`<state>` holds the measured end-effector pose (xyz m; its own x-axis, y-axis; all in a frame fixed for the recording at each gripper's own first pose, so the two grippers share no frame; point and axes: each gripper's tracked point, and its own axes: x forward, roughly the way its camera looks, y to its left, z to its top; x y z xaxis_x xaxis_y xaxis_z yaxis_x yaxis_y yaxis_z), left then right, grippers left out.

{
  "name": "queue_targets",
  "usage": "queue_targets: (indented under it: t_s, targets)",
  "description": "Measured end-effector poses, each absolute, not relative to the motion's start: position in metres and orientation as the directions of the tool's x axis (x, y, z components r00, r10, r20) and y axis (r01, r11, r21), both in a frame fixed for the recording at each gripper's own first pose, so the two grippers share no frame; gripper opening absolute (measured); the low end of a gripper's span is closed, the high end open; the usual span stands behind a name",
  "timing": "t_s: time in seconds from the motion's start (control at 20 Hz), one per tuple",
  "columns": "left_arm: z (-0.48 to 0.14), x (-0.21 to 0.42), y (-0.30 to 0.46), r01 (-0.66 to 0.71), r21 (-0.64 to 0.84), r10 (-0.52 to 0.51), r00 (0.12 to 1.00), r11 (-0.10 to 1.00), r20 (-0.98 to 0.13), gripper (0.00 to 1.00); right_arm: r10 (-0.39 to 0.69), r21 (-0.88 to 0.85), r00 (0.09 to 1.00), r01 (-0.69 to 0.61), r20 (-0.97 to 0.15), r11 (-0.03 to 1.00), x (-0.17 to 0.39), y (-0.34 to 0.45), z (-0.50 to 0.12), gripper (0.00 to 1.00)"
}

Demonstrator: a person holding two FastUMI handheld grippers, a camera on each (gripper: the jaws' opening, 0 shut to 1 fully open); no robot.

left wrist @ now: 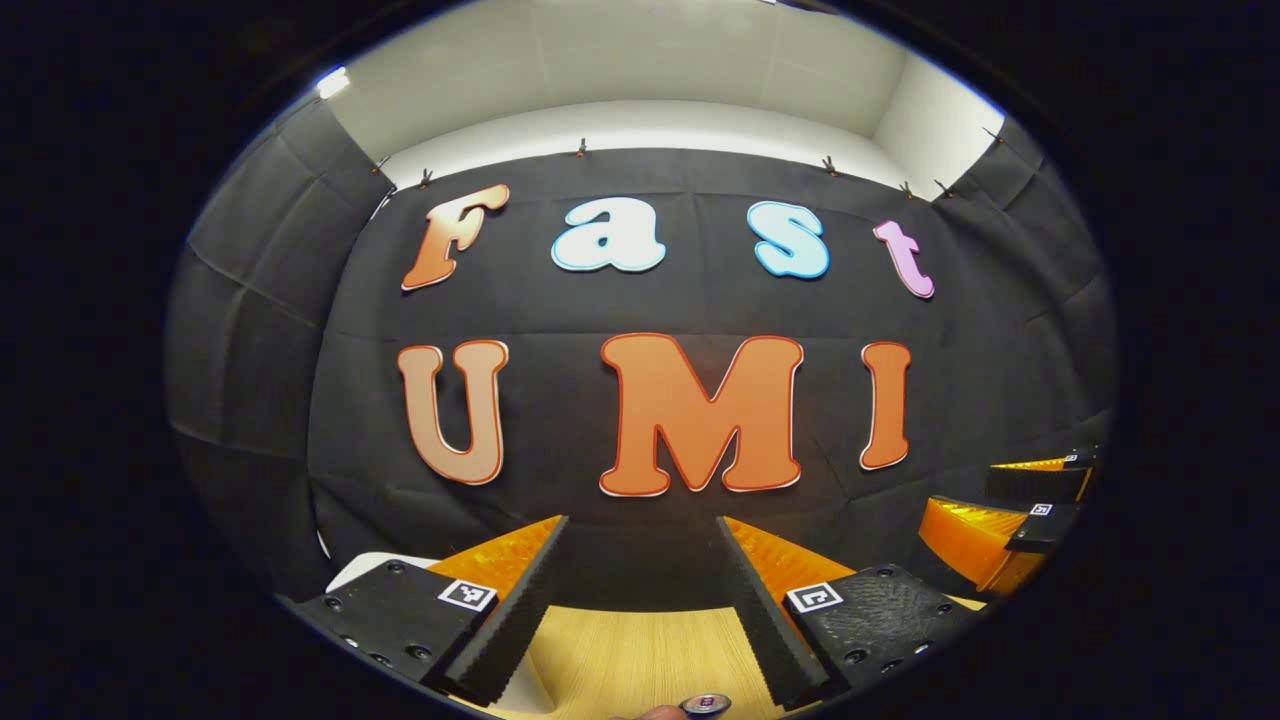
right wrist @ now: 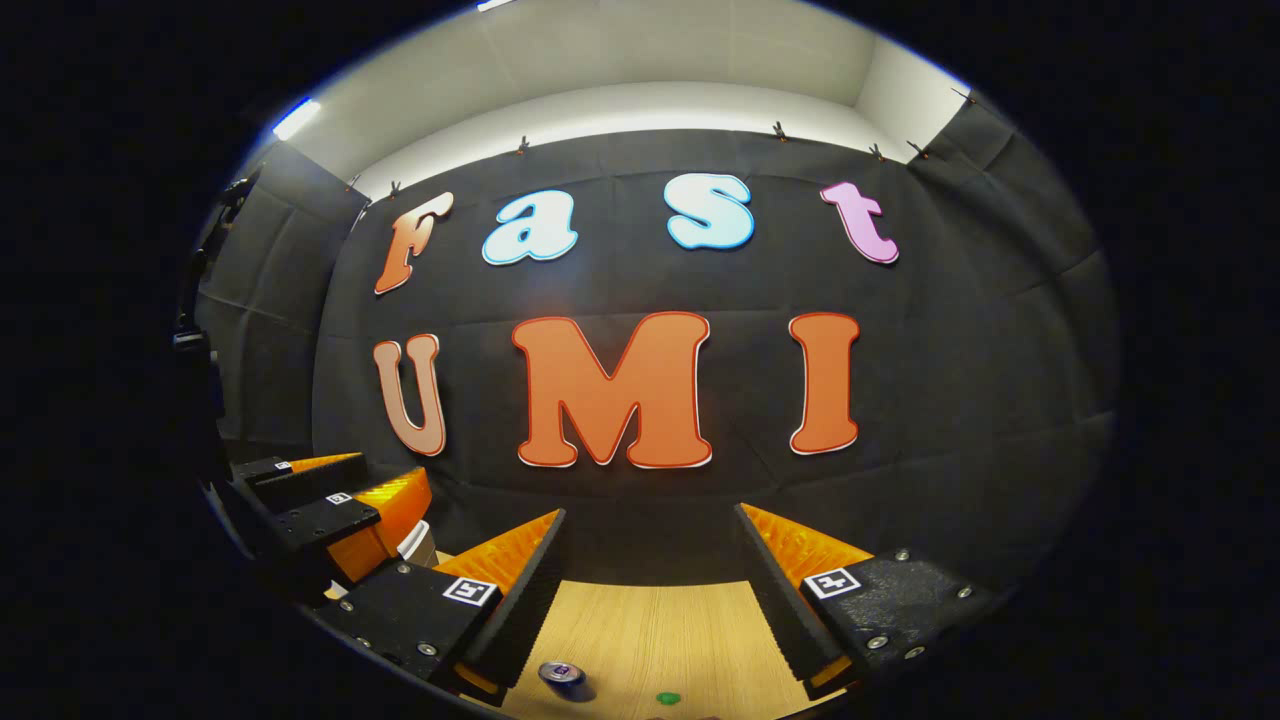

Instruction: Press the lid of the desktop garbage bin to open it, pick up the crumpled paper on the desktop and throw it into the bin, then pick up the pop can on the desktop and drop it into the bin, and finally close the garbage bin lid.

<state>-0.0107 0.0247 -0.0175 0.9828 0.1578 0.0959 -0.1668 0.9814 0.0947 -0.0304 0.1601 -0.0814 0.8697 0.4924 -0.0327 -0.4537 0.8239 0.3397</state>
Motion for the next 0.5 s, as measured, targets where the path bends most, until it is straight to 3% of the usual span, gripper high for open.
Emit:
queue_targets:
  t_s: [0.5]
  targets:
    - [-0.012, -0.033, 0.033, -0.203, 0.089, 0.193, 0.975, 0.975, 0.108, 0.89, 0.522, 0.346, 0.853, -0.49, 0.002, 0.8, -0.038, 0.168, -0.071, 0.95]
